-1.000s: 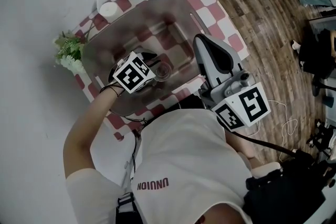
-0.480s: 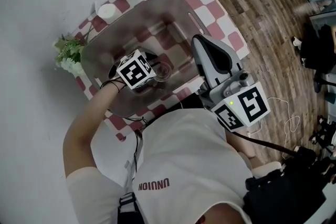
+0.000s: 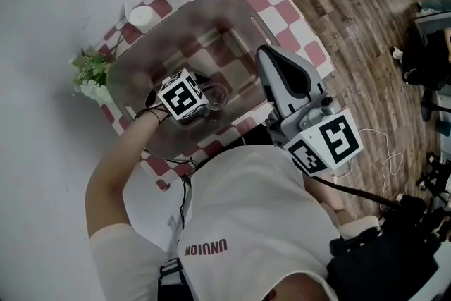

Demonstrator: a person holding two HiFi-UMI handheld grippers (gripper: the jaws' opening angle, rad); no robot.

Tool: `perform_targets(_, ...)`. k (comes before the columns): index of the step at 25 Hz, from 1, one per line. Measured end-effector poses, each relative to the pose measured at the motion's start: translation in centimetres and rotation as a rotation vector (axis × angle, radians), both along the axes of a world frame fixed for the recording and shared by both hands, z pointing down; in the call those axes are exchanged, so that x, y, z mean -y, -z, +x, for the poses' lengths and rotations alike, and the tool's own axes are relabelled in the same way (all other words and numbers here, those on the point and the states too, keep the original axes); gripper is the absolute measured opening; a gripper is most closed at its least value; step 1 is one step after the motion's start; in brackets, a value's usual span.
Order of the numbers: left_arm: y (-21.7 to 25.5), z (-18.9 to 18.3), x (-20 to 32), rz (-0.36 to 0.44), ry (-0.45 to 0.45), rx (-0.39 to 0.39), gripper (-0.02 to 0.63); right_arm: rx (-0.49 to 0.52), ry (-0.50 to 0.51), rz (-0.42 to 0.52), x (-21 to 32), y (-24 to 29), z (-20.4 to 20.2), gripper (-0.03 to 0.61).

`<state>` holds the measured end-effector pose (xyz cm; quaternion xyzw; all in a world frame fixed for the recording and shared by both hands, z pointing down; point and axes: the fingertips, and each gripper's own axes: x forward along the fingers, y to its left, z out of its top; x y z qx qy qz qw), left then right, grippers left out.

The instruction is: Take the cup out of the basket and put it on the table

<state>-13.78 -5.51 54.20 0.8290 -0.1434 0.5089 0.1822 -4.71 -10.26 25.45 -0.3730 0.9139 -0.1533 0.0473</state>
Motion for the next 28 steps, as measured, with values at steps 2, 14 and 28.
perform_targets(2,-0.2,-0.2,0.0,-0.007,0.005,0.005,0.089,-0.001,0.0,0.0,0.0,0.0,0.0,0.017)
perform_targets(14,-1.4,-0.2,-0.9,-0.029,-0.003,0.03,0.089,0.006,-0.006,-0.015,0.0,-0.4,0.2,0.017)
perform_targets(28,-2.1,-0.2,-1.0,-0.078,0.07,0.016,0.089,0.006,0.002,-0.016,-0.1,-0.4,0.0,0.017)
